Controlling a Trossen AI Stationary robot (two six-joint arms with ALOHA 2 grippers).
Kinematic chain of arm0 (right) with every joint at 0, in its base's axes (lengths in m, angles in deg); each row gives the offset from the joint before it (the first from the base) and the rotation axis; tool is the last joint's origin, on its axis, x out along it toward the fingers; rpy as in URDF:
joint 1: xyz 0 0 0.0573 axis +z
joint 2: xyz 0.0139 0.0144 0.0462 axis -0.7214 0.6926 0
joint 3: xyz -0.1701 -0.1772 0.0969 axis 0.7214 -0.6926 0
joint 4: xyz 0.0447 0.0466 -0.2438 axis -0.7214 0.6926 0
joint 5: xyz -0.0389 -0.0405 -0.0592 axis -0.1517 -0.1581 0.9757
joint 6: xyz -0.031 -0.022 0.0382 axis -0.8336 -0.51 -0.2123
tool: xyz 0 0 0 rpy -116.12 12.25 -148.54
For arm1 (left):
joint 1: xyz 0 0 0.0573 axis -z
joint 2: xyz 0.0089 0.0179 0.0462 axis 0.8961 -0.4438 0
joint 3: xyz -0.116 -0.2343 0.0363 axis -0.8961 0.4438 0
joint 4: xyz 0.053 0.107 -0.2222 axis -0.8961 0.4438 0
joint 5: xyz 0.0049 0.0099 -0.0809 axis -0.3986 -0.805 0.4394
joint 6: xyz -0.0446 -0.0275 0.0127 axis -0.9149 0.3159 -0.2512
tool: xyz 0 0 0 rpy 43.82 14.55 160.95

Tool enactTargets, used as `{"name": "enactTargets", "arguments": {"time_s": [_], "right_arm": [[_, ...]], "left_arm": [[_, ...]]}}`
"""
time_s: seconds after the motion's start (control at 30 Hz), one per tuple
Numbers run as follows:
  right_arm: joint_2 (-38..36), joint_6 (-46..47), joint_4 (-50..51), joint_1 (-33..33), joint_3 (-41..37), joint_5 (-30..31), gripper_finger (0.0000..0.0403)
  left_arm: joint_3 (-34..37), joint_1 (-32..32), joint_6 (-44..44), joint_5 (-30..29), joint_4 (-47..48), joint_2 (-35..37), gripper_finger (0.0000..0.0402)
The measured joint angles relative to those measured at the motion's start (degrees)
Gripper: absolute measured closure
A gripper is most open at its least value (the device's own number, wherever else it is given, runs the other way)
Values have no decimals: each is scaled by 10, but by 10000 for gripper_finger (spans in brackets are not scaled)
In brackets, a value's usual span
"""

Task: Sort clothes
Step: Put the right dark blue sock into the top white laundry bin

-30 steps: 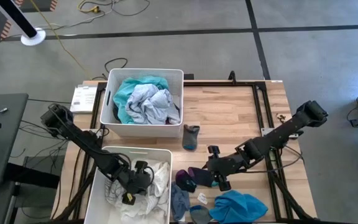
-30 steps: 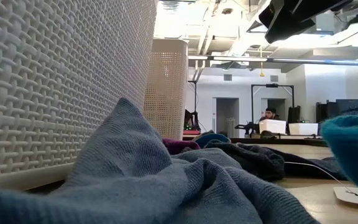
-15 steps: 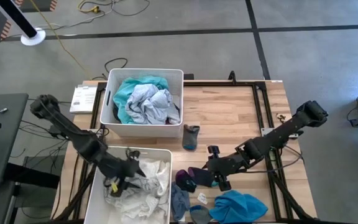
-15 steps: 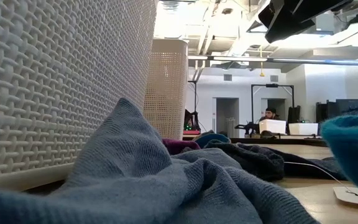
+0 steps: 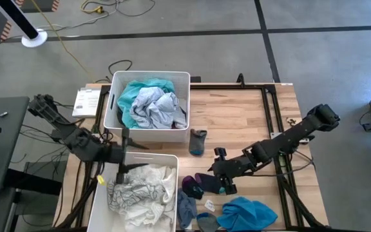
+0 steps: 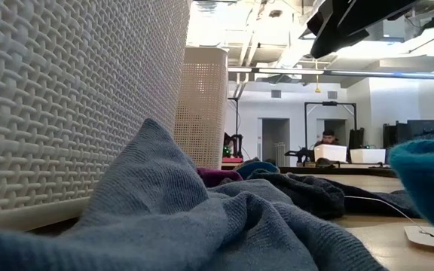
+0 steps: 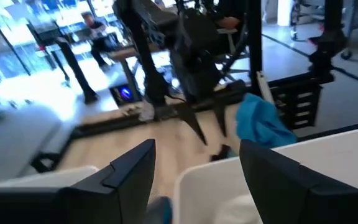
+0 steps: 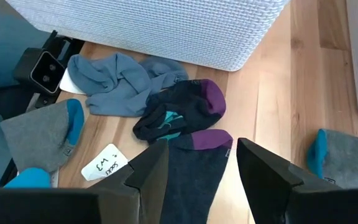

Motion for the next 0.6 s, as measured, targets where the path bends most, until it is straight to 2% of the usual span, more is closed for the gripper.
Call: {"name": "enactTargets", "arguments": {"time_s": [0.2,0.6], "right_arm": [[0,0,0,0,0,0,201],[0,4,0,0,0,0,201]], "left_arm": [[0,0,46,-23,2,19,172],[-1,3,40,-22,20,14,172]]}}
